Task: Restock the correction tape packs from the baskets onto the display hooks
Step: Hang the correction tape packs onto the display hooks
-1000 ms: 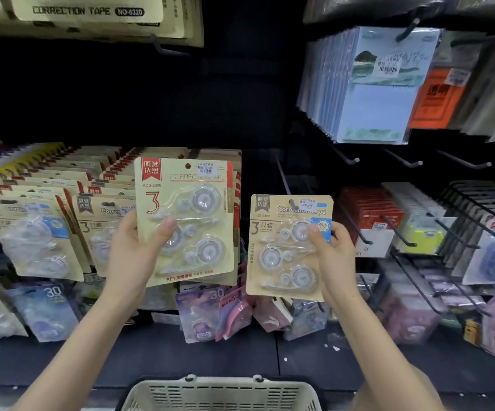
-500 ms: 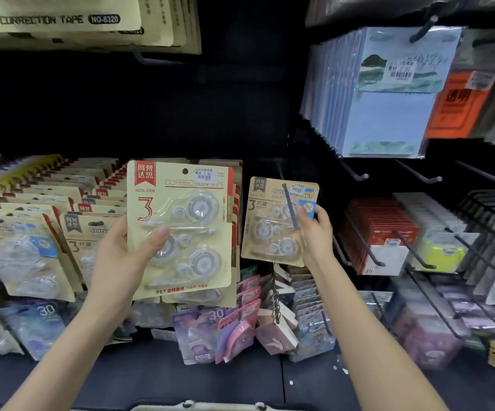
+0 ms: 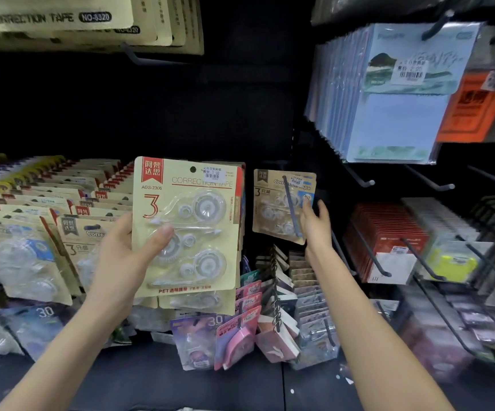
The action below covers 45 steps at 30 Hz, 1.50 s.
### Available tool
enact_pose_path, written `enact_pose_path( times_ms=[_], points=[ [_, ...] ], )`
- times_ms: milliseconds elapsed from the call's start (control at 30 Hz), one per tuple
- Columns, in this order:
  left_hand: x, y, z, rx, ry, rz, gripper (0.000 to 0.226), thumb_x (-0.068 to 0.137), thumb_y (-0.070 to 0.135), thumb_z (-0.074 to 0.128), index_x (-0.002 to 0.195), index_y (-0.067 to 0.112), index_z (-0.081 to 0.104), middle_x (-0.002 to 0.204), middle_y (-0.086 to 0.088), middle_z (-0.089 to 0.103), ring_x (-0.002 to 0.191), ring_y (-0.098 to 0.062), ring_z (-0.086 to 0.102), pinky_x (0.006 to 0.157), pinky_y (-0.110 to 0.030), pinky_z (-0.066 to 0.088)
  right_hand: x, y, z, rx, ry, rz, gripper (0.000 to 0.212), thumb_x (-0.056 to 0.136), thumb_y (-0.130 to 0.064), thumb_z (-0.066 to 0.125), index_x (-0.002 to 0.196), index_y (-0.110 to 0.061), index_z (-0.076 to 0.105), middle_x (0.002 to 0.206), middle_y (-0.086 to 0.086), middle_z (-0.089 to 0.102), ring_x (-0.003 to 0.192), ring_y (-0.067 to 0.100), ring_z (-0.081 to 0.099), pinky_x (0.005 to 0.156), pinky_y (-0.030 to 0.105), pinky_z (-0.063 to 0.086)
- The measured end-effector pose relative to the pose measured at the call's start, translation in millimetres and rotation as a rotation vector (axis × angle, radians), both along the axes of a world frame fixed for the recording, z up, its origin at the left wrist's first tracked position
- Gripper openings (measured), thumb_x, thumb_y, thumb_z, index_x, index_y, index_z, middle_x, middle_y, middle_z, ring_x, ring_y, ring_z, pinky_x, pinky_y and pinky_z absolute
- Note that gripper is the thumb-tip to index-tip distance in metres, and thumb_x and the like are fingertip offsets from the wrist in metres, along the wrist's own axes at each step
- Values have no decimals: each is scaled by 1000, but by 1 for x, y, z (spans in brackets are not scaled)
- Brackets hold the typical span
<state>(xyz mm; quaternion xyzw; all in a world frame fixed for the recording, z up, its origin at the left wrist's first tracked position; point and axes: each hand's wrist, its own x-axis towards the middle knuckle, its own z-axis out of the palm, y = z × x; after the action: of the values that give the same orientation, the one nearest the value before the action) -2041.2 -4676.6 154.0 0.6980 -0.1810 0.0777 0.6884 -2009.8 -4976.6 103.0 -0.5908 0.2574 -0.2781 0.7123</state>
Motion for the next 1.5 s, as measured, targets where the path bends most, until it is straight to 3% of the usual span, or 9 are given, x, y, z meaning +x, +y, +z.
enact_pose_path(
  times_ms=[167, 300, 433, 667, 800, 900, 1067, 1233, 1500],
  points=[
    [-9, 3, -3, -29, -15, -30, 34, 75, 36, 70, 108, 34, 66, 111, 7, 72, 105, -12, 67, 83, -29, 51, -75, 39, 12, -69, -75, 18, 55, 101, -46, 44, 152, -29, 30, 135, -12, 46, 124, 7, 44, 102, 28, 32],
    [-21, 7, -6, -75, -9, -77, 37, 65, 49, 74, 100, 39, 68, 108, 11, 73, 103, -9, 68, 82, -28, 51, -130, 76, 18, -310, -290, -162, 19, 102, -26, 52, 120, -27, 52, 111, -8, 60, 102, -2, 57, 87, 15, 43],
    [-31, 6, -11, -92, 4, -151, 49, 62, 50, 76, 107, 32, 68, 113, 5, 73, 107, -15, 68, 86, -33, 53, -154, 100, 38, -553, -427, -117, 18, 93, -22, 59, 107, -31, 51, 94, -11, 59, 84, -3, 57, 74, 10, 43],
    [-50, -13, -13, -61, -2, -259, 54, 58, 57, 81, 105, 34, 68, 112, 3, 73, 102, -15, 70, 79, -30, 59, -147, 115, 53, -244, -344, 344, 47, 81, -29, 69, 124, -19, 54, 115, -4, 71, 108, 12, 67, 92, 30, 54],
    [-49, -14, -15, 140, -86, -223, 39, 77, 56, 73, 104, 31, 63, 104, 19, 71, 98, -3, 67, 85, -27, 57, -152, 102, 44, -128, -400, 287, 48, 81, -23, 74, 124, -13, 56, 118, 6, 70, 110, 23, 67, 91, 36, 54],
    [-38, -6, -19, 382, -366, 3, 29, 85, 56, 55, 101, 33, 61, 102, 23, 66, 100, -3, 61, 87, -24, 48, -160, 79, 38, -142, -385, 185, 47, 76, -16, 77, 120, -10, 60, 110, 7, 73, 101, 23, 70, 83, 29, 55],
    [-12, -7, -22, 685, -778, 260, 42, 93, 42, 52, 114, 10, 68, 125, -7, 64, 116, -22, 54, 100, -26, 31, -168, 54, 25, -166, -312, 111, 44, 79, -7, 70, 122, -9, 60, 99, -3, 75, 92, 12, 71, 75, 19, 54],
    [10, -15, -37, 896, -719, 270, 54, 94, 49, 43, 132, 16, 62, 143, -17, 52, 134, -38, 45, 108, -53, 36, -167, 49, 14, -170, -247, 74, 37, 86, -1, 66, 120, -16, 59, 96, -8, 75, 91, 8, 71, 75, 20, 52],
    [21, -11, -49, 998, -789, 281, 60, 95, 51, 39, 143, 18, 51, 146, -14, 50, 136, -35, 44, 107, -47, 33, -159, 54, 8, -262, -202, 46, 36, 88, -10, 70, 117, -28, 58, 112, -1, 71, 102, 14, 68, 87, 32, 53]
  ],
)
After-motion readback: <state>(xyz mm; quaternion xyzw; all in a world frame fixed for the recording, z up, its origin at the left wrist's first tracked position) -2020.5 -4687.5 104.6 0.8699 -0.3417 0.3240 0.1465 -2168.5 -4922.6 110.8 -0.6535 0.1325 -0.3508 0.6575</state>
